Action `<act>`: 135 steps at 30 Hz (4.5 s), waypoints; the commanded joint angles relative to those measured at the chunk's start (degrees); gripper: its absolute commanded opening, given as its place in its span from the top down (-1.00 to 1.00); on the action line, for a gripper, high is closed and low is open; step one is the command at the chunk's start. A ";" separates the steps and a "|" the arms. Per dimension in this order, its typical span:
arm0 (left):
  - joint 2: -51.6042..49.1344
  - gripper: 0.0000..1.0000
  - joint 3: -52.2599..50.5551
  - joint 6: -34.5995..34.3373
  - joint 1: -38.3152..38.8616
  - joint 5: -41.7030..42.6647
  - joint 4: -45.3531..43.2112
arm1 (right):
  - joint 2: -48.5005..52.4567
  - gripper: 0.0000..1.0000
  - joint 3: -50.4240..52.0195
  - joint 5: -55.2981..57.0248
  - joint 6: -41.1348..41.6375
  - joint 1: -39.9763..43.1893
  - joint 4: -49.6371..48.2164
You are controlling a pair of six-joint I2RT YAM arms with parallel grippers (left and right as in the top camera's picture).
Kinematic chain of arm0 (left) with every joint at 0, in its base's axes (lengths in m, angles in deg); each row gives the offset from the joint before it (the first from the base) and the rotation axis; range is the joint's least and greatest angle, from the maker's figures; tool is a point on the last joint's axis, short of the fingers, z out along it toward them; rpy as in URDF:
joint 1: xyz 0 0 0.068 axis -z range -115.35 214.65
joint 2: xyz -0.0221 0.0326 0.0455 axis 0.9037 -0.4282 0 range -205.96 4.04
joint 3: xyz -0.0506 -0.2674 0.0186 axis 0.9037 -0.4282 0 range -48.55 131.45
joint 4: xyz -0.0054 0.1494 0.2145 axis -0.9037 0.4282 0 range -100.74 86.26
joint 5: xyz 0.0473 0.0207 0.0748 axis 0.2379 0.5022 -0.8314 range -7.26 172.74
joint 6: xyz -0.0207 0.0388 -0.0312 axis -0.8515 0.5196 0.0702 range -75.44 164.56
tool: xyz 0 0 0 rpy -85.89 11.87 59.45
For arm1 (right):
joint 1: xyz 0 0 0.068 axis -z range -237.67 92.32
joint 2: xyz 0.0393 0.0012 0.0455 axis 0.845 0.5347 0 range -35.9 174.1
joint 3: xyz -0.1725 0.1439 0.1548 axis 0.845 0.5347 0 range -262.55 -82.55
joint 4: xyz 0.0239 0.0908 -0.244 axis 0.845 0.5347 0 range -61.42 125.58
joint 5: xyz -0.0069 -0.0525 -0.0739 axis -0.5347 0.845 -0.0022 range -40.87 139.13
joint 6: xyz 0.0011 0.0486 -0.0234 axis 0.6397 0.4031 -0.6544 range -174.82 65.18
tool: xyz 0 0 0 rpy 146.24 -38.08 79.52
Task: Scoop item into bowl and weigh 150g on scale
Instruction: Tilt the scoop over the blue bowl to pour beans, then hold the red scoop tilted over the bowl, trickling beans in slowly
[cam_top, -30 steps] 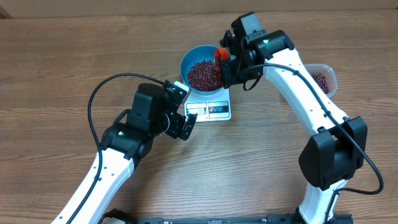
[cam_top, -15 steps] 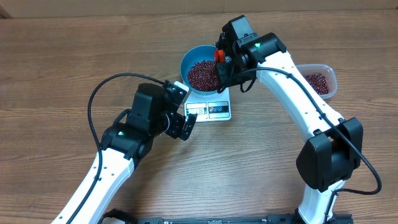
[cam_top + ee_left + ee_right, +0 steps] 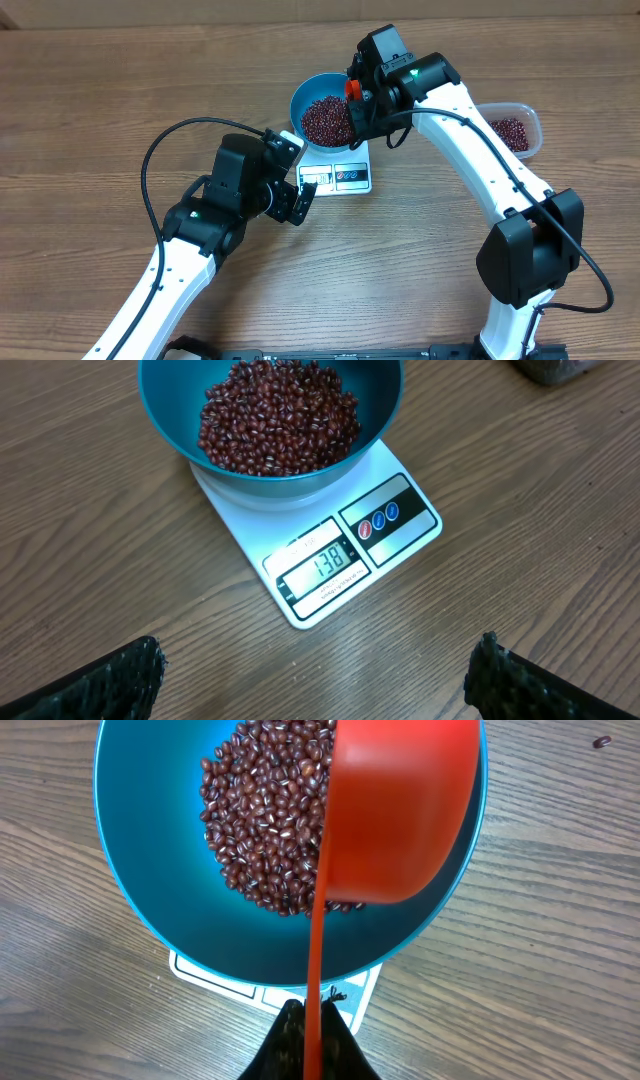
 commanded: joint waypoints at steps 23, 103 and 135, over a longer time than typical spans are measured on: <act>-0.09 -0.99 0.87 0.39 -0.33 0.68 -0.20 | -2.40 0.93 -2.16 1.62 0.00 -0.22 -0.63; -0.09 -0.99 0.87 0.39 -0.33 0.68 -0.20 | -2.40 0.92 -2.14 3.67 -10.75 -0.22 -1.70; -0.09 -0.98 0.87 0.39 -0.33 0.68 -0.20 | -2.40 0.93 -2.14 -3.02 -8.83 0.59 -1.70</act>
